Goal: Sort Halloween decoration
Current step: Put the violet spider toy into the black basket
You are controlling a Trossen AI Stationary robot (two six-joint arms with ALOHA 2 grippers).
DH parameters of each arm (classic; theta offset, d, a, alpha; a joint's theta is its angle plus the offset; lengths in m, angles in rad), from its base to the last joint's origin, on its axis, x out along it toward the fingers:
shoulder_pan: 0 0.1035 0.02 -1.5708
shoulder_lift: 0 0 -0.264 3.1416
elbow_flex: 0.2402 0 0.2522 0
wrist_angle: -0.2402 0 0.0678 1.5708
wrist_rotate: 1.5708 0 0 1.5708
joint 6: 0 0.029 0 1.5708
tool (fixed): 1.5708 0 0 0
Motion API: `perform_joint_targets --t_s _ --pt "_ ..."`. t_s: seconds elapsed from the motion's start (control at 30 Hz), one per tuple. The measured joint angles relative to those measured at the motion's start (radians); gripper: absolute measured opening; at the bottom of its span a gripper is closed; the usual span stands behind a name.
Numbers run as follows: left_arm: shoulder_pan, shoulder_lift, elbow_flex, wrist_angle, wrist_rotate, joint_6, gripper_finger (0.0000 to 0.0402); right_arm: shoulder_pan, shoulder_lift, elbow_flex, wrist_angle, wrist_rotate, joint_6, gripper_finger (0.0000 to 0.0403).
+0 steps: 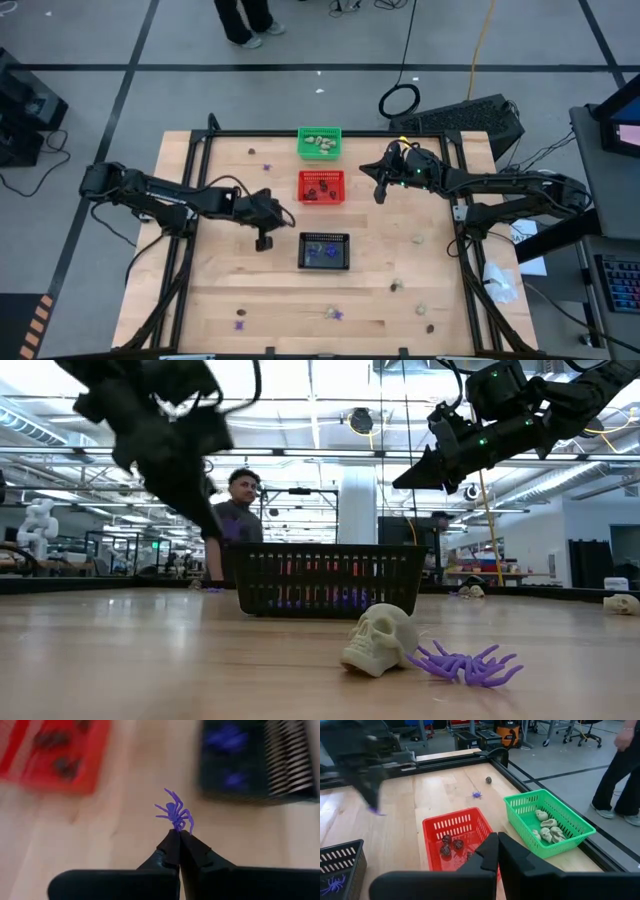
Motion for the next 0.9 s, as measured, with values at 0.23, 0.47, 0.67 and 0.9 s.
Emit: perform_joint_targets --t_s 0.23,0.47,0.67,0.9 --pt "-0.113 0.076 0.132 0.030 -0.019 0.008 0.0000 0.000 0.000 0.000 -0.004 -0.003 0.000 0.0000" --pt "-0.157 0.188 0.232 0.035 -0.023 0.009 0.0000 -0.008 0.000 0.001 -0.175 0.159 0.059 0.0000" --pt "-0.159 0.278 0.280 0.028 0.007 -0.010 0.0000 -0.061 0.000 0.001 -0.392 0.209 0.176 0.0000" --pt "-0.159 0.333 0.306 0.030 0.031 -0.009 0.0000 -0.139 0.000 0.001 -0.575 0.236 0.265 0.0000"
